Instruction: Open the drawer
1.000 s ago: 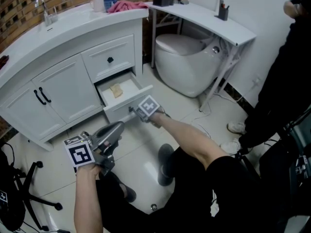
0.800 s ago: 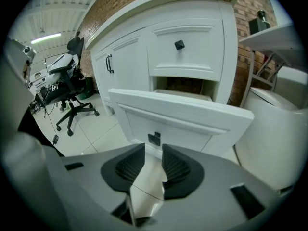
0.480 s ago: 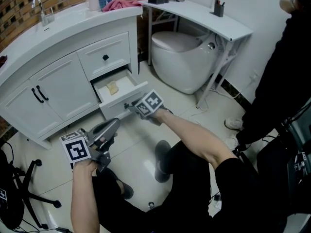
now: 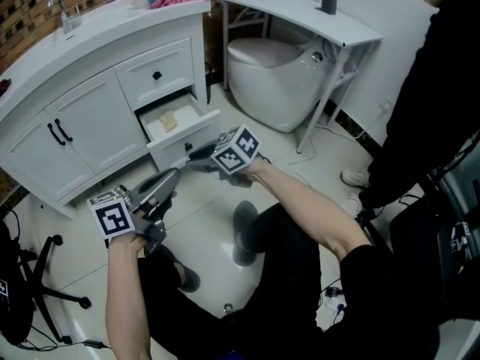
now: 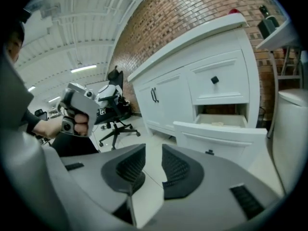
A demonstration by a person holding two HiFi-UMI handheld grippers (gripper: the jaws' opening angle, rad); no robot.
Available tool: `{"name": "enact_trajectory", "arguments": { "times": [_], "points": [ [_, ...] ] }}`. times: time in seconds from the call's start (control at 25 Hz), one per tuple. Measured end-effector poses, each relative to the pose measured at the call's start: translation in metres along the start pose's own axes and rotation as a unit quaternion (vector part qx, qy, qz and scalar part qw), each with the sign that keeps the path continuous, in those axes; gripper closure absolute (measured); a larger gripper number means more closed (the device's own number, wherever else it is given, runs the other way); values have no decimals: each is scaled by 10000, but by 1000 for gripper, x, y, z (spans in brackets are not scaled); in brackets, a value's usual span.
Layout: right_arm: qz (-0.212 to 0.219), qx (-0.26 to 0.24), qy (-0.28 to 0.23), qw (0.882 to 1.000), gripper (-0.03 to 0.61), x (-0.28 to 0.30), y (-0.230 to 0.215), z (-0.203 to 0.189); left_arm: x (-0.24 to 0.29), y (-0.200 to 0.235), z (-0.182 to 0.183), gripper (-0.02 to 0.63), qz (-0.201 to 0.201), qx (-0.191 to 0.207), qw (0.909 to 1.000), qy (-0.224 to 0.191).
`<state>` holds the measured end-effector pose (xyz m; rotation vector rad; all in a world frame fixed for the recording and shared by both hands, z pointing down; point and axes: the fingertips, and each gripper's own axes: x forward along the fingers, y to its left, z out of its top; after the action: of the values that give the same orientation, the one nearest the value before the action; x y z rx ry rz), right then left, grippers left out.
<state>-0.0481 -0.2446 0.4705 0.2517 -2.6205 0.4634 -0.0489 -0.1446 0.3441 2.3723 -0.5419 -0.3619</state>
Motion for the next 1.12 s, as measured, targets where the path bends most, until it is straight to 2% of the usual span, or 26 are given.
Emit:
{"name": "enact_trajectory", "arguments": {
  "times": [0.12,0.2,0.4,0.52,0.84,1.12],
  "points": [
    [403,-172,-250,9987,460,-10,37,13,-3,-10,-5,623,-40,34,10000,-22],
    [738,-113,-368,9965,460,-16,57,16,-3,-16,-9,623,-73,60,10000,-31],
    [1665,649,-631,9819,460,-30,105,26,-8,-34,-16,623,-220,251,9994,-7],
    [2059,943,-551,9725,462,-38,132,20,-13,-40,-17,623,-280,333,9990,-29],
    [2599,1179,-598,9565,462,-60,180,13,-17,-48,-15,623,-382,410,9984,-24],
    [2787,1131,-782,9505,462,-68,194,18,-11,-53,-21,623,-427,420,9982,47]
  ]
}}
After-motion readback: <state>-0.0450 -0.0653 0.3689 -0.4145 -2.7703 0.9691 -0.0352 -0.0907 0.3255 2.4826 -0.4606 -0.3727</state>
